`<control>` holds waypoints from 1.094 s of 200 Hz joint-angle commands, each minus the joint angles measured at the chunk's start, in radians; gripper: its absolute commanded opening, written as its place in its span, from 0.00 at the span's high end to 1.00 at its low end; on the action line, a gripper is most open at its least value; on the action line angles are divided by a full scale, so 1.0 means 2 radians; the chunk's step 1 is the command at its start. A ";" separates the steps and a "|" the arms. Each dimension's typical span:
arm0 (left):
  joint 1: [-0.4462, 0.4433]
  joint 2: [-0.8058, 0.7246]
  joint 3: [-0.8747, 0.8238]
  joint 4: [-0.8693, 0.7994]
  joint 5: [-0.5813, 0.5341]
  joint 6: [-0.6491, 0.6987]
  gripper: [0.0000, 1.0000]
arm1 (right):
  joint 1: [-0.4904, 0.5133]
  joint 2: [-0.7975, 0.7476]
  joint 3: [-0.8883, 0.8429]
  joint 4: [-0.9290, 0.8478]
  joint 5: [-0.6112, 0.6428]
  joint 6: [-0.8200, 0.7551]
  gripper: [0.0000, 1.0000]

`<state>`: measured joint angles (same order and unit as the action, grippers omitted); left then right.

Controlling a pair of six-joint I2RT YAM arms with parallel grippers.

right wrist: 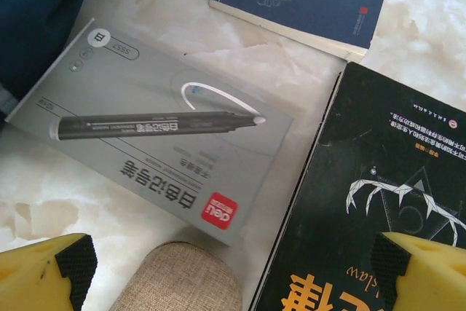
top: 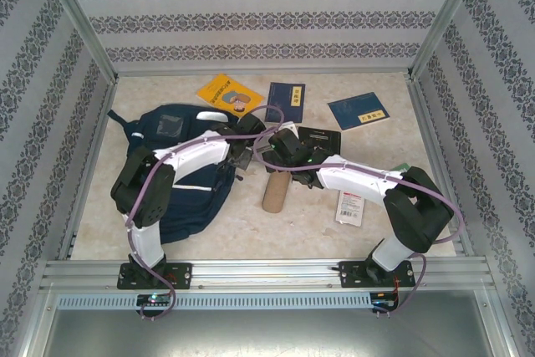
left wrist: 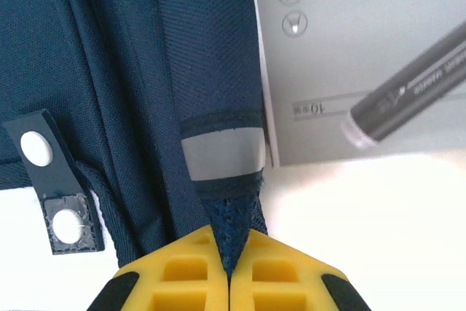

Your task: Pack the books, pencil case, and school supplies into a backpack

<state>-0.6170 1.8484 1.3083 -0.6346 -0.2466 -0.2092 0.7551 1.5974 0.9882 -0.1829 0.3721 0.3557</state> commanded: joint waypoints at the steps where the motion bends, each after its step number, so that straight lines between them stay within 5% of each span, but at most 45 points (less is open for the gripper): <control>1: -0.019 -0.030 -0.012 0.025 0.006 0.000 1.00 | -0.012 -0.005 -0.003 0.009 -0.014 0.011 0.02; 8: -0.019 -0.032 -0.012 0.021 0.002 -0.009 0.97 | -0.013 -0.003 -0.003 0.010 -0.018 0.011 0.02; 22: -0.019 -0.041 -0.011 0.006 -0.017 -0.028 0.70 | -0.015 0.001 -0.001 0.012 -0.027 0.008 0.02; 43: -0.019 -0.064 -0.008 -0.029 -0.039 -0.070 0.42 | -0.015 0.008 0.006 0.014 -0.052 0.005 0.02; 91: -0.019 -0.149 -0.070 -0.112 -0.055 -0.238 0.43 | -0.015 0.016 0.010 0.052 -0.150 -0.010 0.10; 140: -0.019 -0.262 -0.192 -0.167 0.007 -0.453 0.44 | -0.015 0.055 0.049 0.058 -0.243 -0.002 0.23; 179: -0.021 -0.350 -0.269 -0.143 0.073 -0.565 0.46 | -0.016 0.125 0.142 0.016 -0.223 0.025 0.40; 219: -0.021 -0.366 -0.294 -0.116 0.114 -0.616 0.46 | -0.029 0.200 0.218 -0.016 -0.230 0.050 0.44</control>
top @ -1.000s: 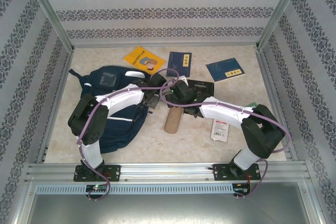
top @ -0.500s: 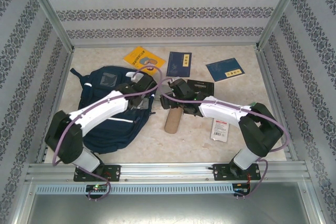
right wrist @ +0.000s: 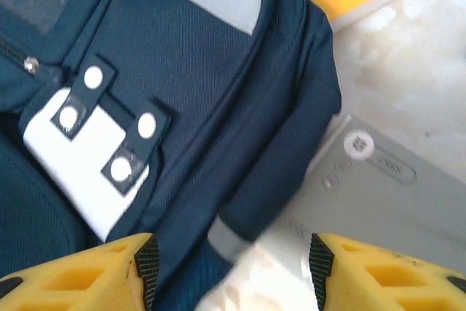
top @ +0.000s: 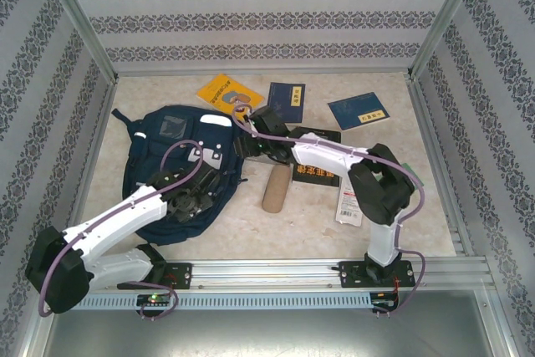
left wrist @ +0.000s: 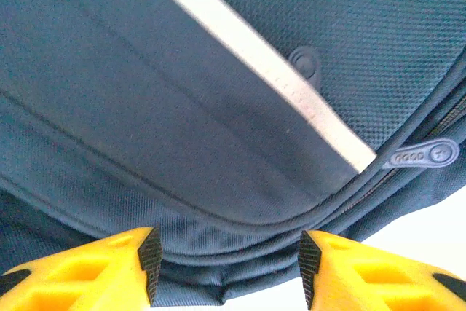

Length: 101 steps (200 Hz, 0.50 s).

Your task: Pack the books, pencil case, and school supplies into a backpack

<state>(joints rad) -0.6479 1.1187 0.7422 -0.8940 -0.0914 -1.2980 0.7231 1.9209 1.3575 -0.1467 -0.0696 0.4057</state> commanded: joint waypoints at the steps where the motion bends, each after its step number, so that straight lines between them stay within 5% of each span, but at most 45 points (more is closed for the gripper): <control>1: -0.006 -0.001 -0.011 0.014 0.036 -0.073 0.46 | -0.014 0.040 0.035 -0.034 -0.010 0.025 0.45; 74: 0.012 0.063 -0.034 0.011 -0.010 -0.062 0.52 | -0.018 0.119 0.120 -0.088 -0.018 0.074 0.61; 101: 0.059 0.108 -0.020 0.021 -0.036 0.005 0.57 | -0.020 0.111 0.113 -0.074 -0.020 0.090 0.99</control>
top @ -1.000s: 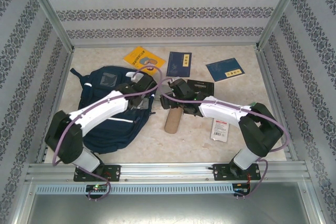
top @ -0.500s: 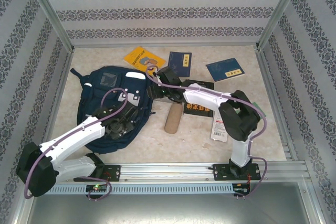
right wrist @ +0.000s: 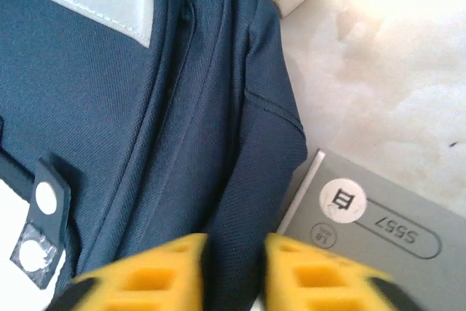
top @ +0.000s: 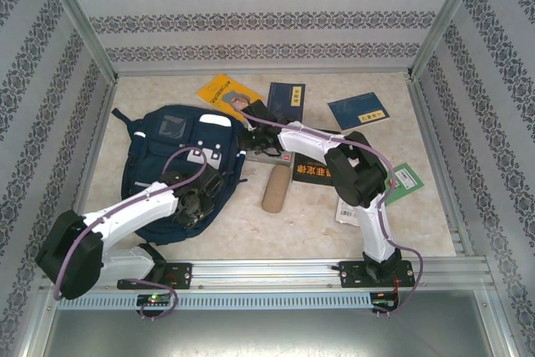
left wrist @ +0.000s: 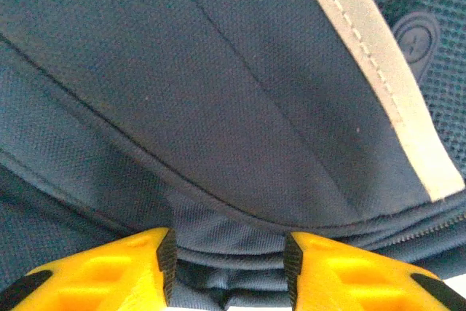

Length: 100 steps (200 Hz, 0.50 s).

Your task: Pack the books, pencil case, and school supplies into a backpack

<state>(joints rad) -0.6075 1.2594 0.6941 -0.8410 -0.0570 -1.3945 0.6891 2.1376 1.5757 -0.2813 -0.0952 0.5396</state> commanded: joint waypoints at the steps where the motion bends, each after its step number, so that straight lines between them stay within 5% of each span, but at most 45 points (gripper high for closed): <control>1: 0.041 0.039 0.004 -0.005 -0.054 0.057 0.57 | -0.004 0.002 0.003 -0.006 -0.008 0.024 1.00; 65: 0.125 0.135 0.075 0.030 -0.130 0.219 0.57 | -0.019 -0.070 -0.045 0.028 -0.029 0.073 1.00; 100: 0.127 0.118 0.119 0.013 -0.142 0.257 0.54 | -0.019 -0.069 -0.041 0.030 -0.057 0.109 1.00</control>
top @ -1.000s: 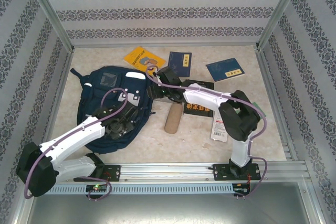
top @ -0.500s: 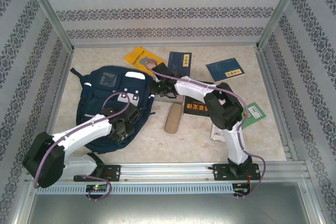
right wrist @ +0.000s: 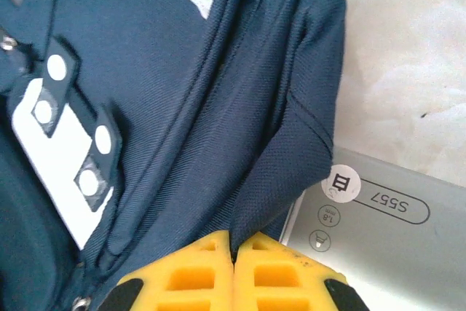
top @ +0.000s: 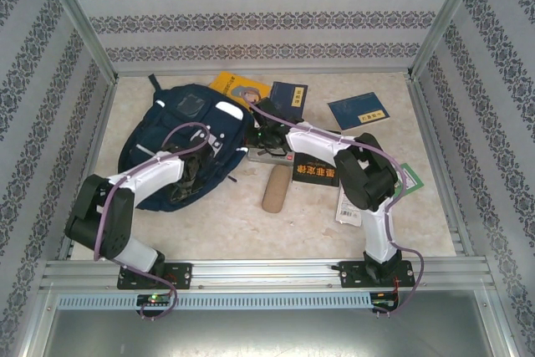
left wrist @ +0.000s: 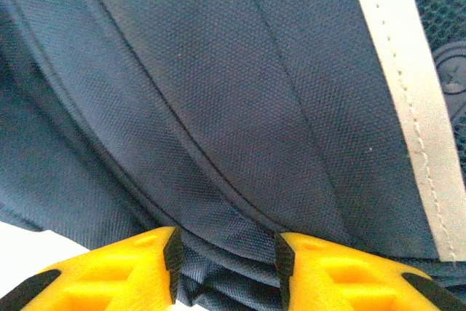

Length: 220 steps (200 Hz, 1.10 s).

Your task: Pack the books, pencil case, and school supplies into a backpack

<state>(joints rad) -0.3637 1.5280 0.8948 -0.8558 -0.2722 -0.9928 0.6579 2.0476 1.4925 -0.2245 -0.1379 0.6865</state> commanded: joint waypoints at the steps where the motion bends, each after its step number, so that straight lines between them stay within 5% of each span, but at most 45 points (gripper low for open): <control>1: 0.004 -0.018 0.018 0.022 -0.034 0.056 0.53 | -0.004 -0.024 0.002 0.002 -0.036 0.036 1.00; 37: -0.053 -0.119 -0.034 0.074 -0.005 0.049 0.36 | -0.003 -0.016 0.011 -0.001 -0.047 0.062 1.00; 71: -0.142 -0.176 -0.079 0.122 -0.020 0.002 0.38 | -0.003 -0.026 0.012 -0.001 -0.054 0.089 1.00; 127: -0.278 -0.094 -0.085 0.212 -0.095 -0.090 0.40 | -0.003 -0.030 0.015 0.002 -0.057 0.113 1.00; 171: -0.290 0.003 -0.039 0.204 -0.163 -0.166 0.44 | 0.000 -0.029 0.014 0.000 -0.058 0.120 1.00; 220: -0.280 0.065 -0.003 0.227 -0.178 -0.172 0.48 | -0.002 -0.020 0.006 -0.001 -0.060 0.118 1.00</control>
<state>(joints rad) -0.9337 1.6192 0.8459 -0.4370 -0.5663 -1.2930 0.6479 2.0441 1.4929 -0.2321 -0.2047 0.9123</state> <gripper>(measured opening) 0.522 0.042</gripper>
